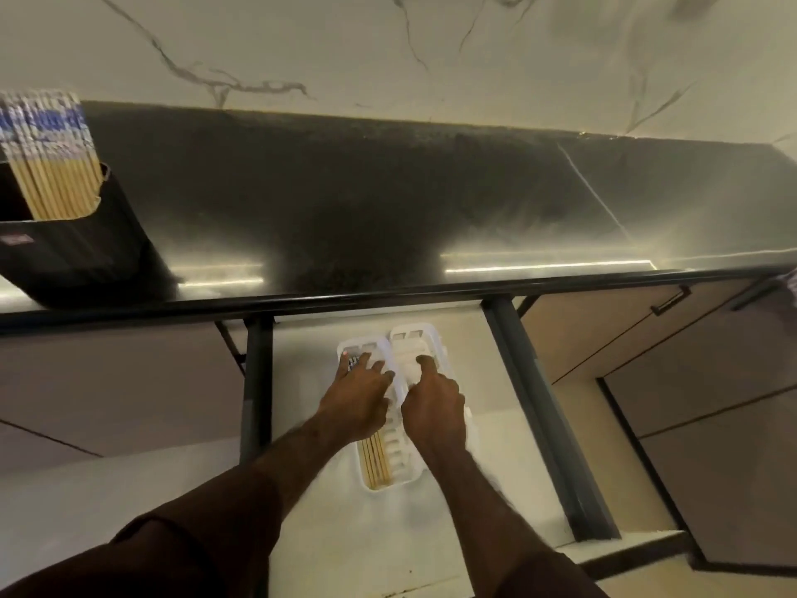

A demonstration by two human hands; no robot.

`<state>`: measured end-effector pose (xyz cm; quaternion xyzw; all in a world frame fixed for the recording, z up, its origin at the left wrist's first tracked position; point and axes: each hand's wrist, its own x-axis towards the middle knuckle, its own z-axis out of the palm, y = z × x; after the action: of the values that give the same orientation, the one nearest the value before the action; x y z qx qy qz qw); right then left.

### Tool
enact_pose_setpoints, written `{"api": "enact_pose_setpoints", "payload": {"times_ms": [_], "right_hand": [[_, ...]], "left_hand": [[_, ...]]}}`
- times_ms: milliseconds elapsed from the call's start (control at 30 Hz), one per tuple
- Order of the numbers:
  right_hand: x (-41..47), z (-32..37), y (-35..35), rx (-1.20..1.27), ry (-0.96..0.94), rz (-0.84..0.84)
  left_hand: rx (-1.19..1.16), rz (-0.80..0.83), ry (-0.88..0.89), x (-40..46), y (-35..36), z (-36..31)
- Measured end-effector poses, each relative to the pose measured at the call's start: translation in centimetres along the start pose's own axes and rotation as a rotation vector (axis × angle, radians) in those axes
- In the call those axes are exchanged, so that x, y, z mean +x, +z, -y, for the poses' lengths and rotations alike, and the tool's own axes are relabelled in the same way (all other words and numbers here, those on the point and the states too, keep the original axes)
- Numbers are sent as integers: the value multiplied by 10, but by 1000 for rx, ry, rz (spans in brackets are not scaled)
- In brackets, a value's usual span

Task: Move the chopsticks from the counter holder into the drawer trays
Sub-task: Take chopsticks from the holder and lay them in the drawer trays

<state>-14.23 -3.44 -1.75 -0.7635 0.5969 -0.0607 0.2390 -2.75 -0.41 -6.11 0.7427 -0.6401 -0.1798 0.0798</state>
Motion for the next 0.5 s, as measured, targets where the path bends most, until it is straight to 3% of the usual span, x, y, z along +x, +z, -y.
{"api": "enact_pose_setpoints", "payload": {"times_ms": [333, 500], "right_hand": [[-89, 78, -100, 247, -235, -203], [-141, 140, -120, 363, -454, -290]], "left_hand": [[-425, -540, -161, -107, -137, -35], [-455, -654, -183, -180, -199, -12]]}}
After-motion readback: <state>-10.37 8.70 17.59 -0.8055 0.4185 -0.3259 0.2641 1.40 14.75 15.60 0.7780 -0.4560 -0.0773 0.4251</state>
